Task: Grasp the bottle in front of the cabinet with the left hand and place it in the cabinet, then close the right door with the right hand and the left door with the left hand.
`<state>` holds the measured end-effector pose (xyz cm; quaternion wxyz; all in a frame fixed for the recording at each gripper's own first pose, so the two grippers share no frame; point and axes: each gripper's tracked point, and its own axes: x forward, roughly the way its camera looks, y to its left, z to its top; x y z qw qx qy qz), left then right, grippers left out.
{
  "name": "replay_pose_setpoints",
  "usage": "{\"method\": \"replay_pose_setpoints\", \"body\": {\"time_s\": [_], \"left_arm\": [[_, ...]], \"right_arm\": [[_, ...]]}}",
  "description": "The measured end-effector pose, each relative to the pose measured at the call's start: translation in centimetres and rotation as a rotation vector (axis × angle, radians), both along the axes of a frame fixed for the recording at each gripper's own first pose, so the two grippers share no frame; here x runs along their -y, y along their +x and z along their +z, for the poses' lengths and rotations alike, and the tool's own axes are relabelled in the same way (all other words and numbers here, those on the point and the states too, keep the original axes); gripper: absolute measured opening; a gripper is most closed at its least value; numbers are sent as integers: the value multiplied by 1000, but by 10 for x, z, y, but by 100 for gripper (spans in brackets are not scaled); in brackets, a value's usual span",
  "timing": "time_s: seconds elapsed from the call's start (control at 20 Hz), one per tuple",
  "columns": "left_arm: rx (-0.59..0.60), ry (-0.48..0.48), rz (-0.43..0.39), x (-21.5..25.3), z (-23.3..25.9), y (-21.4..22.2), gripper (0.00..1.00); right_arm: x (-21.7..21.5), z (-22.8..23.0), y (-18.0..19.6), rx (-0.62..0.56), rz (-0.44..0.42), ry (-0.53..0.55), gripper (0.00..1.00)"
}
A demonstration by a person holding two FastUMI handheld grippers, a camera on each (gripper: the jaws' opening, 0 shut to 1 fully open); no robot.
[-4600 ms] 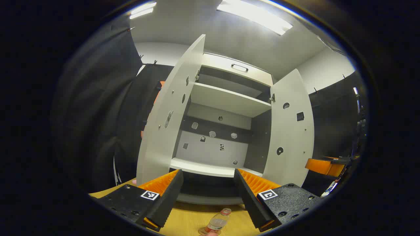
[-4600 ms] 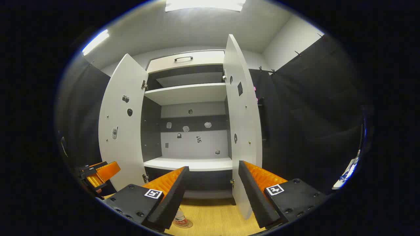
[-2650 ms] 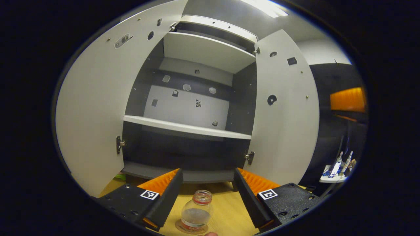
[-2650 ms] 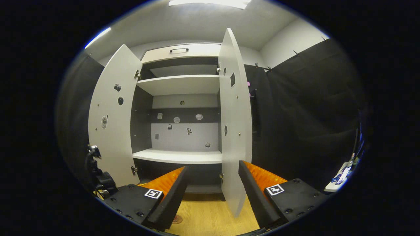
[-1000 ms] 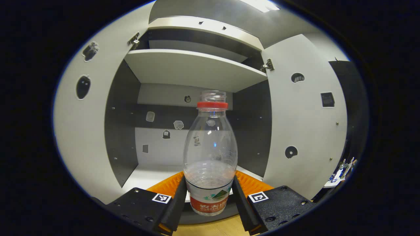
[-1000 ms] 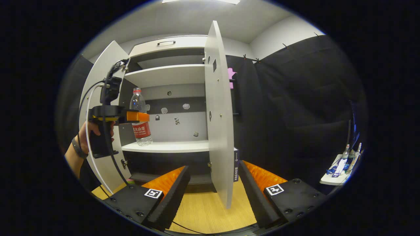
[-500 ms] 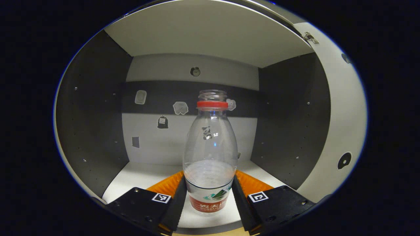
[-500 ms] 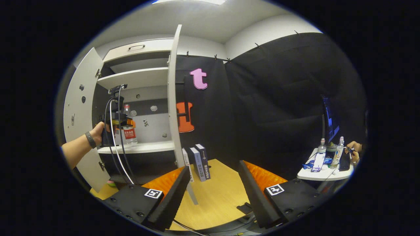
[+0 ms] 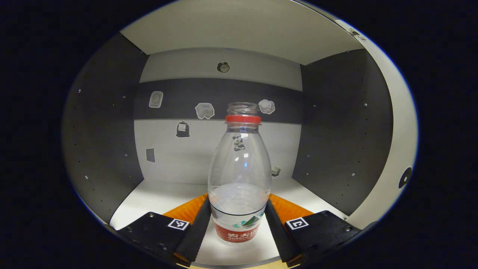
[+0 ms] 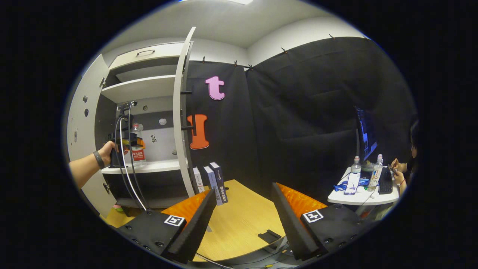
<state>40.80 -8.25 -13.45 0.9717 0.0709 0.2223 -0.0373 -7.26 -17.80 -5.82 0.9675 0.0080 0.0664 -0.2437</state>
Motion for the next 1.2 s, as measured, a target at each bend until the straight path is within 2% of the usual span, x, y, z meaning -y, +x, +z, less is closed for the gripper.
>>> {"method": "replay_pose_setpoints", "body": {"time_s": [0.15, 0.2, 0.25, 0.5, 0.55, 0.65, 0.85, 0.9, 1.05, 1.2], "left_arm": [[29, -1, -5, 1, 6, 4, 85], [44, -4, -13, 2, 10, 3, 94], [63, -12, -20, 5, 16, 3, 96], [204, -36, -29, 6, 67, -13, 95], [227, -36, -40, 8, 79, -19, 94], [270, -52, -67, 14, 101, -33, 94], [348, -109, -112, 26, 146, -78, 95], [358, -122, -127, 29, 153, -91, 92], [377, -131, -158, 31, 168, -132, 96], [387, -146, -168, 33, 173, -174, 94]], "right_arm": [[-2, -1, 4, 0, 14, -4, 89], [-2, -1, 4, -1, 16, -5, 89], [-2, -1, 5, -1, 17, -4, 89], [-5, -4, 12, -2, 31, 8, 89], [-7, -5, 14, -4, 37, 8, 98], [-11, -6, 18, -5, 51, 5, 98], [-23, -6, 29, -2, 92, 14, 98], [-27, -6, 32, -1, 106, 19, 98], [-39, -1, 42, 15, 147, 24, 99], [-54, 3, 51, 35, 198, 33, 99]]}}
